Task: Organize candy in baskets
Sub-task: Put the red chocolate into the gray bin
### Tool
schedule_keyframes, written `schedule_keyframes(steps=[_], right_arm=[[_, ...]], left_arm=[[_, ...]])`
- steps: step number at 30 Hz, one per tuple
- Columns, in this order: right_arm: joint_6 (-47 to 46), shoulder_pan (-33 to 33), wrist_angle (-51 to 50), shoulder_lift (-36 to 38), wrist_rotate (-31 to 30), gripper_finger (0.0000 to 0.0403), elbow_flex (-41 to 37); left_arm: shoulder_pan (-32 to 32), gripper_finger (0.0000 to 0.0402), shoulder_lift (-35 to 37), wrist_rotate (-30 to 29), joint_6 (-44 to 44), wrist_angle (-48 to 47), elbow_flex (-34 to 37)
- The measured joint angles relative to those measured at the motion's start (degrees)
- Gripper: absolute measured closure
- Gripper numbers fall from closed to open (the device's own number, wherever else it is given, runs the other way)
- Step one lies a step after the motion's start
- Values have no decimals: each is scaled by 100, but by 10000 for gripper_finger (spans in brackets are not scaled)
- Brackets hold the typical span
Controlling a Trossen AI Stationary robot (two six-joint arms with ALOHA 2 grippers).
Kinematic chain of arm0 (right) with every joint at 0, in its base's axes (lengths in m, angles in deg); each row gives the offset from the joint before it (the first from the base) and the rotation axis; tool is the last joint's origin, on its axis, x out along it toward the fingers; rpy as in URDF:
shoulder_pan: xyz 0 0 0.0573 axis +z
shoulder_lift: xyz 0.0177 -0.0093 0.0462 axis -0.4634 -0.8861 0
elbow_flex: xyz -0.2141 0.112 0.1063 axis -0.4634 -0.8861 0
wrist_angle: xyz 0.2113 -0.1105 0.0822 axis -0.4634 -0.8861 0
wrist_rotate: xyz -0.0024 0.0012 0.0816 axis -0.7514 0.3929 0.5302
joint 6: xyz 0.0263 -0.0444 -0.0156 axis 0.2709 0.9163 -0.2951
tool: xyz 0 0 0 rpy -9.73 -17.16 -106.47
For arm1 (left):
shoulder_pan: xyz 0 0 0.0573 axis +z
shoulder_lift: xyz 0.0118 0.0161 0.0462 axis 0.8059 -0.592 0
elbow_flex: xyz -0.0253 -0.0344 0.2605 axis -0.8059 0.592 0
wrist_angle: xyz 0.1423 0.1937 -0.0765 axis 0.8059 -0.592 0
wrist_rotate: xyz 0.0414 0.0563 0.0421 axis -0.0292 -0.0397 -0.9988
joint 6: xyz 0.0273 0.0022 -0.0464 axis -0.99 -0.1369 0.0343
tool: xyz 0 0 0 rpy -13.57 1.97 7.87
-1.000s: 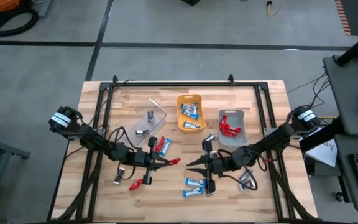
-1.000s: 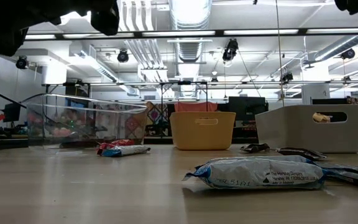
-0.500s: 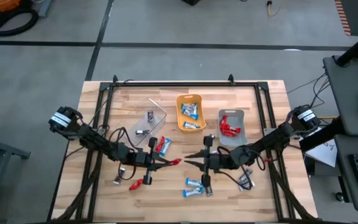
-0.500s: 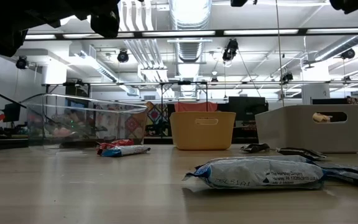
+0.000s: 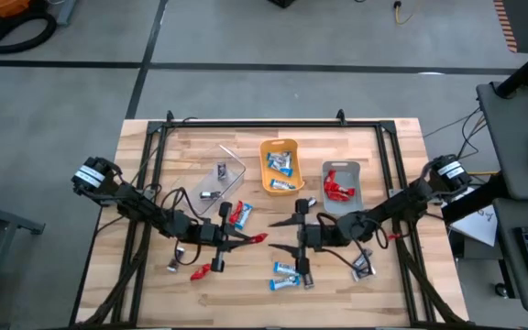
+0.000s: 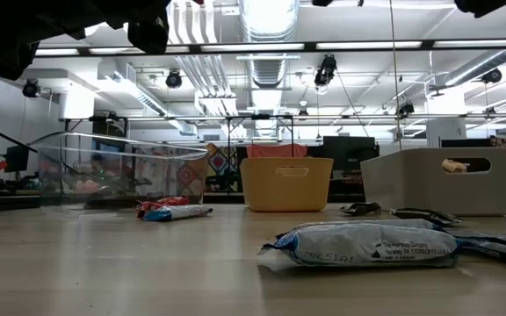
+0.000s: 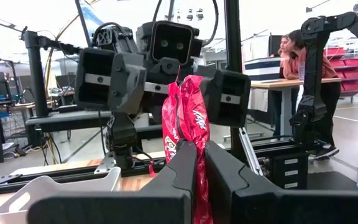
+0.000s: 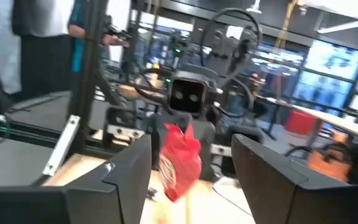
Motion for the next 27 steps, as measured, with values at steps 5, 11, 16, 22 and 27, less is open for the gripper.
schedule_keyframes(steps=[5,11,16,22,27], right_arm=[[-30,-200,-141,-178,189,195,221],[-86,-327,-185,-277,771,234,322],[-45,-355,-279,-313,981,302,427],[-13,-376,-415,-314,1224,384,438],[-48,-376,-430,-314,1198,387,438]], left_arm=[[0,400,0,-2,0,-11,-29],[0,400,-4,-4,1,-12,-20],[0,400,-96,-6,11,-9,-42],[-4,400,-166,-2,57,9,-42],[-8,393,-166,-140,166,9,-42]])
